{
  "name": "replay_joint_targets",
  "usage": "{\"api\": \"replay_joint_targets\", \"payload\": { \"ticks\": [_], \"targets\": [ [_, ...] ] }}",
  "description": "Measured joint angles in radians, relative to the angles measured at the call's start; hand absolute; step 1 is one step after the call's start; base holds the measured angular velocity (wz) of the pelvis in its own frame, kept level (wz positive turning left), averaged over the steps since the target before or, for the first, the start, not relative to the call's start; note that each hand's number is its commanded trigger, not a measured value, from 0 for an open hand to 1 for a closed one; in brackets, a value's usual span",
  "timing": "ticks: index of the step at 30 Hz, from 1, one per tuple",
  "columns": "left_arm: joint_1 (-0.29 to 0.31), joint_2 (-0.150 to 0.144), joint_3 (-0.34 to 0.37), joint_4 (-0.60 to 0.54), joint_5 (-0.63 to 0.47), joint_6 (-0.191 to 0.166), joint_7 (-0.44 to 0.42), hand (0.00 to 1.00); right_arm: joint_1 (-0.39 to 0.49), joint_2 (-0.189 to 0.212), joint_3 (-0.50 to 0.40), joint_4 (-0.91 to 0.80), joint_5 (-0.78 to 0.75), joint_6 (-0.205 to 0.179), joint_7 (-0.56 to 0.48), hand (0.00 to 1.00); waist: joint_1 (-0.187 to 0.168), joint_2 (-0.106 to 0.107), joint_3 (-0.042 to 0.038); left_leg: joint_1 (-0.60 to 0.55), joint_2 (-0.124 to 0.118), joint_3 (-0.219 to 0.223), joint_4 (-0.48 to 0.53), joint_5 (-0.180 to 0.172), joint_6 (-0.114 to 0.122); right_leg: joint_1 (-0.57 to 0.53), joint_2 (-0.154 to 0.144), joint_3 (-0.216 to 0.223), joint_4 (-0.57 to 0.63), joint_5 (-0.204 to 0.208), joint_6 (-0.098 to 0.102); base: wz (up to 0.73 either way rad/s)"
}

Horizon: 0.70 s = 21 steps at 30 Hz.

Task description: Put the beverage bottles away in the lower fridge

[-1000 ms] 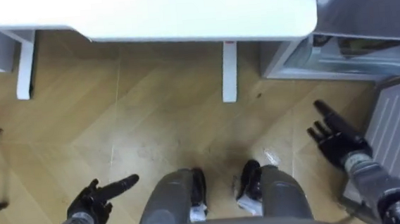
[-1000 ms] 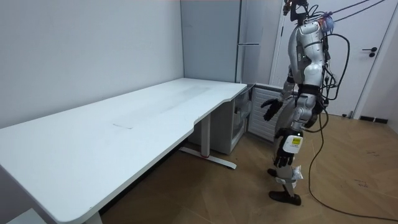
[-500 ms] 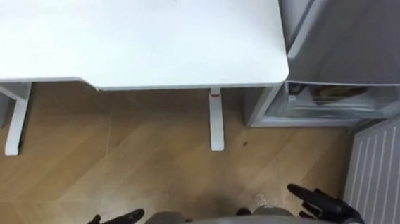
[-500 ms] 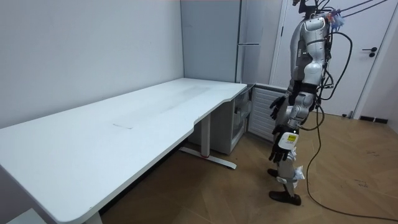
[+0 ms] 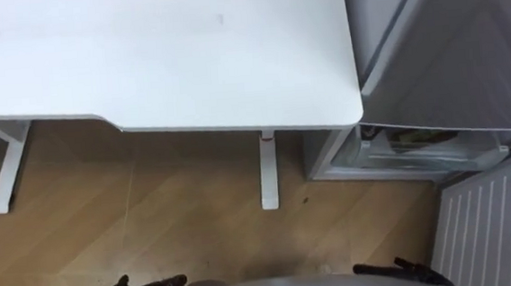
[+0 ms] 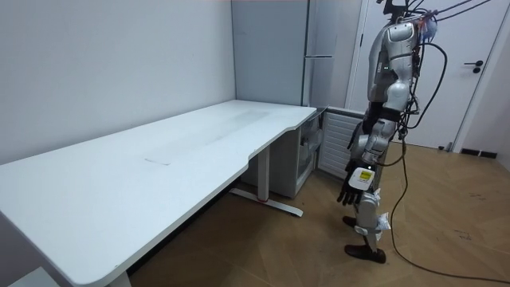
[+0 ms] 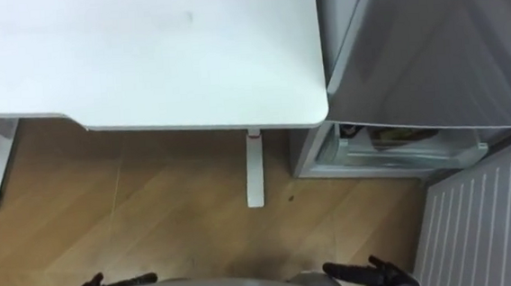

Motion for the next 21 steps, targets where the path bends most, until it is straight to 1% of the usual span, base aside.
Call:
{"api": "replay_joint_targets", "payload": {
  "ticks": [2,3,5,8,11,12,14,15,16,17,18,19,20,21],
  "targets": [
    [0.007,0.000,0.008,0.001,0.073,0.006,0.002,0.00,0.001,0.001,-0.009,0.016,-0.013,0.001,-0.003,0.00,-0.002,-0.002,0.0003,0.019,0.000,-0.004,-0.009,0.001,-0.001,0.025,0.000,-0.009,-0.014,0.001,0.001,0.10],
    [0.007,0.000,0.009,0.000,0.091,0.007,0.003,0.00,0.002,0.001,-0.010,0.017,-0.017,0.001,-0.003,0.00,-0.004,0.001,0.0002,0.020,-0.001,-0.007,-0.009,0.001,-0.001,0.028,0.000,-0.012,-0.014,0.001,0.001,0.12],
    [-0.007,0.000,0.031,0.000,0.175,0.015,0.019,0.00,0.002,0.003,-0.009,0.022,-0.017,0.001,-0.006,0.00,-0.007,-0.002,0.0004,0.024,-0.001,-0.012,-0.010,0.001,-0.001,0.033,0.000,-0.014,-0.016,0.001,0.001,0.07],
    [-0.013,0.000,0.044,-0.003,0.241,0.021,0.044,0.00,0.001,0.003,-0.009,0.020,-0.025,0.001,-0.009,0.00,-0.009,-0.004,-0.0002,0.028,-0.001,-0.011,-0.012,0.001,-0.001,0.035,0.001,-0.012,-0.015,0.001,0.001,-0.02],
    [-0.011,0.000,0.043,-0.002,0.267,0.024,0.074,0.00,0.001,0.005,-0.006,0.014,-0.025,0.001,-0.020,0.00,-0.015,-0.006,0.0006,0.035,0.000,-0.004,-0.014,0.001,-0.001,0.037,0.003,-0.008,-0.014,0.001,0.001,-0.06],
    [-0.010,0.000,0.043,-0.002,0.269,0.025,0.078,0.00,0.001,0.006,-0.006,0.014,-0.026,0.001,-0.023,0.00,-0.016,-0.009,-0.0003,0.036,0.000,-0.003,-0.014,0.001,-0.001,0.036,0.003,-0.008,-0.014,0.001,0.001,-0.06],
    [-0.009,0.000,0.044,-0.002,0.268,0.025,0.088,0.00,-0.005,0.006,-0.007,0.016,-0.028,0.001,-0.043,0.00,-0.015,-0.014,-0.0001,0.048,0.000,0.005,-0.016,0.001,-0.001,0.037,0.003,0.006,-0.012,0.001,0.001,-0.12],
    [-0.008,0.000,0.044,-0.002,0.268,0.025,0.090,0.00,-0.010,0.006,-0.007,0.016,-0.031,0.001,-0.050,0.00,-0.015,-0.018,0.0019,0.050,0.000,0.007,-0.019,0.001,-0.001,0.037,0.003,0.010,-0.012,0.001,0.001,-0.11],
    [-0.005,0.000,0.043,-0.001,0.269,0.024,0.096,0.00,-0.011,0.006,-0.009,0.017,-0.038,0.001,-0.064,0.00,-0.021,-0.023,0.0072,0.051,0.000,0.007,-0.022,0.002,-0.002,0.038,0.002,0.010,-0.012,0.001,0.001,-0.05],
    [-0.006,0.001,0.045,-0.001,0.273,0.022,0.103,0.00,-0.012,0.005,-0.012,0.015,-0.055,0.001,-0.075,0.00,-0.024,-0.031,0.0061,0.049,0.000,0.007,-0.023,0.002,-0.002,0.038,0.002,0.010,-0.011,0.001,0.001,0.00],
    [-0.007,0.002,0.045,-0.002,0.277,0.020,0.105,0.00,-0.013,0.005,-0.019,0.014,-0.070,0.001,-0.080,0.00,-0.025,-0.034,0.0043,0.048,0.000,0.007,-0.024,0.003,-0.002,0.037,0.002,0.010,-0.011,0.001,0.001,0.00],
    [-0.008,0.003,0.045,-0.002,0.289,0.018,0.110,0.00,-0.016,0.005,-0.039,0.013,-0.093,0.001,-0.088,0.00,-0.028,-0.036,0.0024,0.048,0.000,0.009,-0.025,0.005,-0.002,0.035,0.002,0.011,-0.010,0.001,0.001,0.00],
    [-0.009,0.003,0.045,-0.002,0.295,0.017,0.110,0.00,-0.019,0.002,-0.071,0.002,-0.111,0.001,-0.097,0.00,-0.034,-0.045,0.0027,0.047,0.001,0.013,-0.025,0.005,-0.002,0.032,0.003,0.012,-0.009,0.001,0.000,-0.03],
    [-0.008,0.003,0.047,-0.004,0.295,0.017,0.109,0.00,-0.019,0.000,-0.095,-0.010,-0.118,0.001,-0.100,0.00,-0.038,-0.046,0.0019,0.048,0.001,0.013,-0.025,0.005,-0.002,0.033,0.003,0.013,-0.009,0.002,0.000,-0.05]
  ]
}}
